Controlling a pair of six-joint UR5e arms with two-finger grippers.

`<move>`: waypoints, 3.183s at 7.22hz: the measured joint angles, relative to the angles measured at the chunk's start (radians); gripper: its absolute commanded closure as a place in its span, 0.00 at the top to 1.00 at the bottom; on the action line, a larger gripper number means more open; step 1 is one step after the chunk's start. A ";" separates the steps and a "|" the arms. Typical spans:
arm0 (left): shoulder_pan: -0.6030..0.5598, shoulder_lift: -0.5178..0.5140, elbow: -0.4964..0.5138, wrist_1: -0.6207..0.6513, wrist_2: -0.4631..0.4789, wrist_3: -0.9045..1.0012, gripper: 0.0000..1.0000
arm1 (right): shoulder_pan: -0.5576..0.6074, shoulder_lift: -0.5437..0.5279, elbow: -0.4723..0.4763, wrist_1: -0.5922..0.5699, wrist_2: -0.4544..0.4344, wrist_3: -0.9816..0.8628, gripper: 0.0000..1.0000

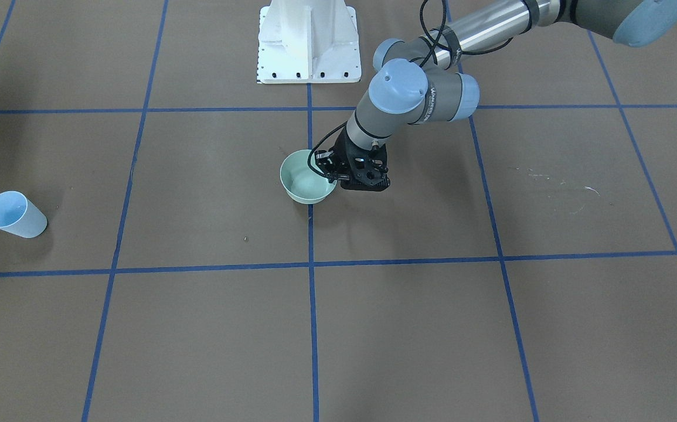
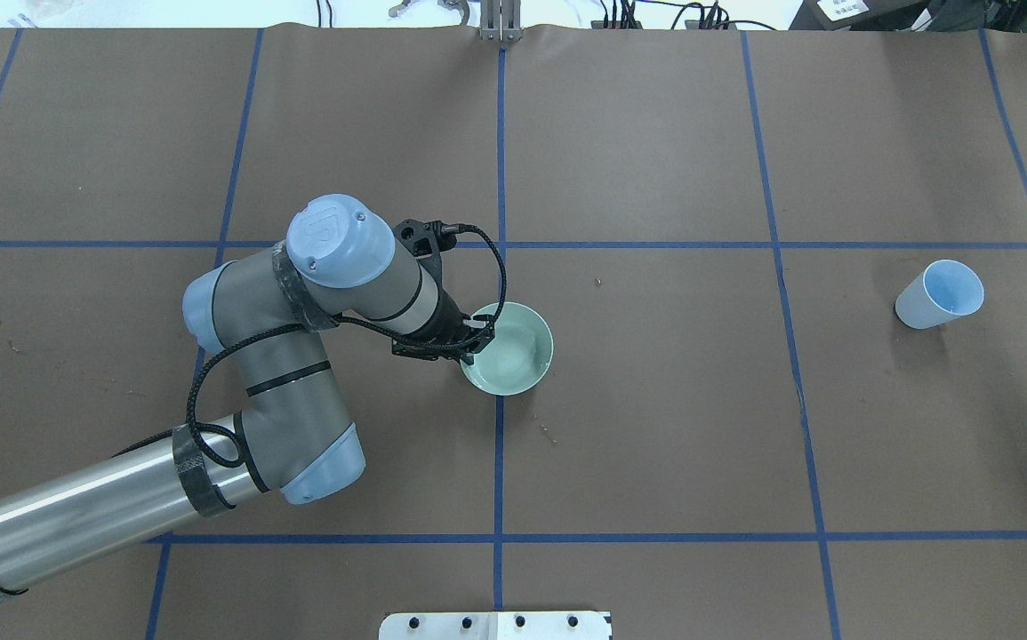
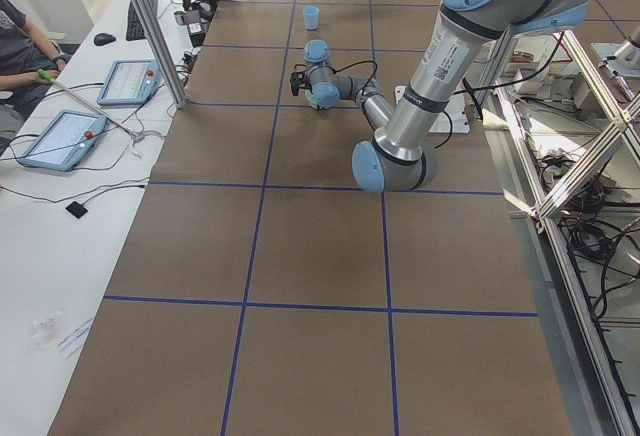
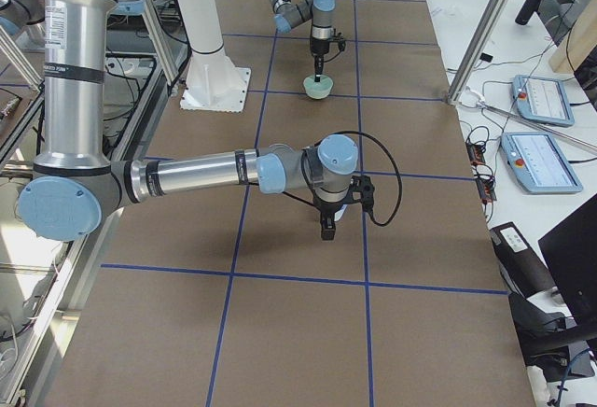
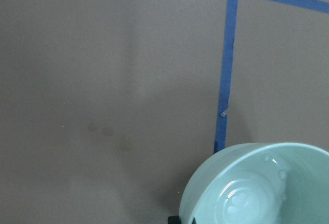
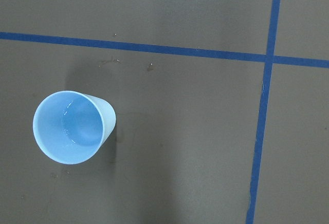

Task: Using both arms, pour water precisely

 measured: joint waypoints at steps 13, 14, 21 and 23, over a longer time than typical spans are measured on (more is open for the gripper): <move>-0.098 0.088 -0.190 0.013 0.005 -0.011 0.99 | -0.135 -0.130 -0.257 1.045 0.016 0.213 0.98; -0.108 0.090 -0.194 0.016 0.005 -0.012 0.99 | -0.192 -0.133 -0.304 1.222 -0.040 0.316 0.99; -0.146 0.093 -0.198 0.023 0.005 -0.012 0.99 | -0.485 -0.173 -0.407 1.639 -0.492 0.460 0.98; -0.147 0.095 -0.200 0.025 0.005 -0.012 0.99 | -0.519 -0.172 -0.428 1.697 -0.561 0.503 0.96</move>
